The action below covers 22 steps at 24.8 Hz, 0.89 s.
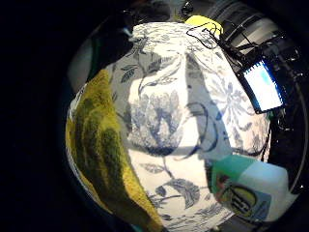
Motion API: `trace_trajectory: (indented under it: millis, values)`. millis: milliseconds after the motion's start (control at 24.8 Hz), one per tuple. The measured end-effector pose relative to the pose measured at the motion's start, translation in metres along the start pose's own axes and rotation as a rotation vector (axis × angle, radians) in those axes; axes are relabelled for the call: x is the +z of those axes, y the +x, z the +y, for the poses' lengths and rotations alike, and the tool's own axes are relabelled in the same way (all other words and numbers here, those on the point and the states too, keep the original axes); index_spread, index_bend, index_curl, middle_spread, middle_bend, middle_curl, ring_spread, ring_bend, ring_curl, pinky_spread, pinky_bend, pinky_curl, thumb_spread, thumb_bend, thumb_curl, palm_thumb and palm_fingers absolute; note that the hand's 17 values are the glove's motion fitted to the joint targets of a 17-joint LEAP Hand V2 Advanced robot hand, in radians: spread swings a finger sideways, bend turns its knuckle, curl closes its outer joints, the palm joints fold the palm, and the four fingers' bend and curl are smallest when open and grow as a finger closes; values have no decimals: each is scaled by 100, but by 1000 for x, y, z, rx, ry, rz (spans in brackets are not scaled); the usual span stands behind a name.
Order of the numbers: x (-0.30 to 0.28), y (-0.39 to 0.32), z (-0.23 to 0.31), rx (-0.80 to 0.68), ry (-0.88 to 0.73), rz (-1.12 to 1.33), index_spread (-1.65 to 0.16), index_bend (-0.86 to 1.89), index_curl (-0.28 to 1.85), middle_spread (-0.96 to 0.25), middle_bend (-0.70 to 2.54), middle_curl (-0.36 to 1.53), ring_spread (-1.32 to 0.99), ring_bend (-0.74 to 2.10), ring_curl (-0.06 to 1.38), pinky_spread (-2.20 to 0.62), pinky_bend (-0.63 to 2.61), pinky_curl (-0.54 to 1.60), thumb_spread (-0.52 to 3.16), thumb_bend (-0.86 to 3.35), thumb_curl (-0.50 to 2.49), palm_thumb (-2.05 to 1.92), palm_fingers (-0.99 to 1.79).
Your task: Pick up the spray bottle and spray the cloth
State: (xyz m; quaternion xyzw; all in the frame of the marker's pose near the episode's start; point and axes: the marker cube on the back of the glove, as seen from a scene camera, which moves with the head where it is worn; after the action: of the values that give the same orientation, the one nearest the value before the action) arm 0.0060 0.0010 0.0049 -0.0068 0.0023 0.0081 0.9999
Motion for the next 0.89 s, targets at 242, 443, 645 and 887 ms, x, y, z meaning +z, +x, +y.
trace_trajectory:
  millis: [242, 443, 645, 887]
  values:
    - [-7, -3, 15, -49, 21, -88, -38, 15, 24, 2, 28, 25, 7, 26, 20, 20, 27, 24, 108, 18, 18, 51, 53]
    - [-21, -9, 66, -186, 71, -230, -38, 10, 23, 2, 27, 27, 5, 37, 24, 19, 28, 25, 109, 13, 20, 51, 63]
    - [-37, 1, 143, -344, 87, -235, -38, 8, 21, 0, 32, 31, 3, 45, 27, 17, 27, 26, 110, 12, 22, 55, 72]
    - [-45, 36, 225, -388, 120, -210, -37, 10, 22, -1, 32, 33, 2, 47, 30, 15, 28, 29, 111, 11, 25, 62, 74]
